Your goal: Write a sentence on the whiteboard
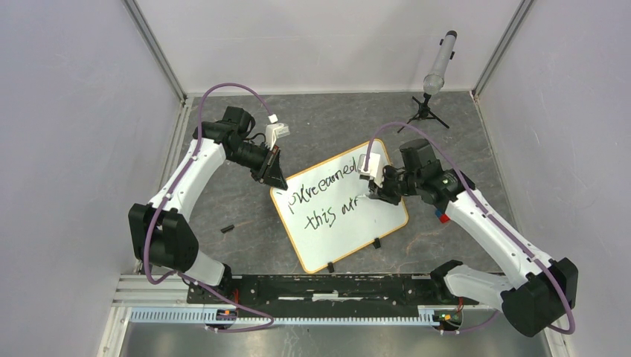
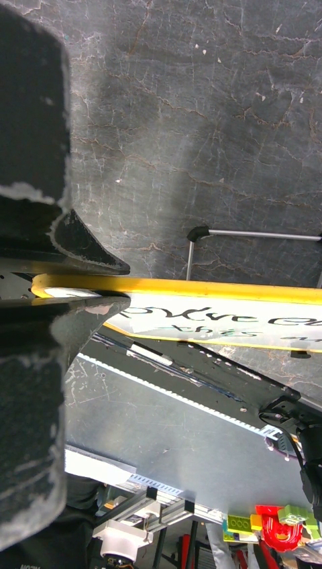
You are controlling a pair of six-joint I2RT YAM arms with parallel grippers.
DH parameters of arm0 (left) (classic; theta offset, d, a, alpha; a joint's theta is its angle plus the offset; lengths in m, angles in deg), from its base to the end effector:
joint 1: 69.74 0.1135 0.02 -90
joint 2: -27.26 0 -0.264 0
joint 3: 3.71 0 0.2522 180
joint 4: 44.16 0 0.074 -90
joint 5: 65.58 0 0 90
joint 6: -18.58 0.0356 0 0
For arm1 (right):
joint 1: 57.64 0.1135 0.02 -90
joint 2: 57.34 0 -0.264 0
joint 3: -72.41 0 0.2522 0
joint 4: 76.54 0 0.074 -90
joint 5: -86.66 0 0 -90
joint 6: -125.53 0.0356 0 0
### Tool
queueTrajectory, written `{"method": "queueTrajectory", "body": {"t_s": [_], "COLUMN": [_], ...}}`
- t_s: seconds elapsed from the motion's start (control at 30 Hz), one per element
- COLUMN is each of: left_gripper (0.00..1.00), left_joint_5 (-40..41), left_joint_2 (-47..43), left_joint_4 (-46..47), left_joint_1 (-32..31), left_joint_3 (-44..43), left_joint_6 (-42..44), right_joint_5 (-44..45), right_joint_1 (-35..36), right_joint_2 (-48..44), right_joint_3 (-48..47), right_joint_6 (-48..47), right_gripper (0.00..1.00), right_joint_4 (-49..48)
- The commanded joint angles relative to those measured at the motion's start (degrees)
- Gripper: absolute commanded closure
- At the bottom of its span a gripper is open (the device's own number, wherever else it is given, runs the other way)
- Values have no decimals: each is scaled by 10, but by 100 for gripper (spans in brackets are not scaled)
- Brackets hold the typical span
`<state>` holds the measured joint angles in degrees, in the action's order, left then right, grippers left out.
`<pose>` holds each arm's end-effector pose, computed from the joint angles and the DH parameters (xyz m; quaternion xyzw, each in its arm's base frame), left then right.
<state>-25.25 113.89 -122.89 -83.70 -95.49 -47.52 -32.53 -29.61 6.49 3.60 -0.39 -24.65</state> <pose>0.2682 -0.0946 0.3066 0.3481 0.8302 -0.4029 0.1651 0.1919 0.1218 0.2956 -0.5552 0.7145 0.2094 0.3707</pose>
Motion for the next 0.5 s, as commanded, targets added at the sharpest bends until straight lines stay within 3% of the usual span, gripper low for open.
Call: {"method": "queueTrajectory", "body": {"t_s": [0.0,0.47], "left_gripper": [98,98], "left_joint_5": [13,13], "left_joint_2": [8,8], "left_joint_4": [9,9], "left_joint_1": [-6,-6], "left_joint_3": [-3,-2], "left_joint_6": [35,35], "right_joint_5": [27,21], "right_joint_1": [-9,-24], "right_joint_2": [3,-16], "right_joint_3": [-17,24], "right_joint_6": [-11,-26], "right_gripper": [100,100], "right_joint_4": [-16,2]}}
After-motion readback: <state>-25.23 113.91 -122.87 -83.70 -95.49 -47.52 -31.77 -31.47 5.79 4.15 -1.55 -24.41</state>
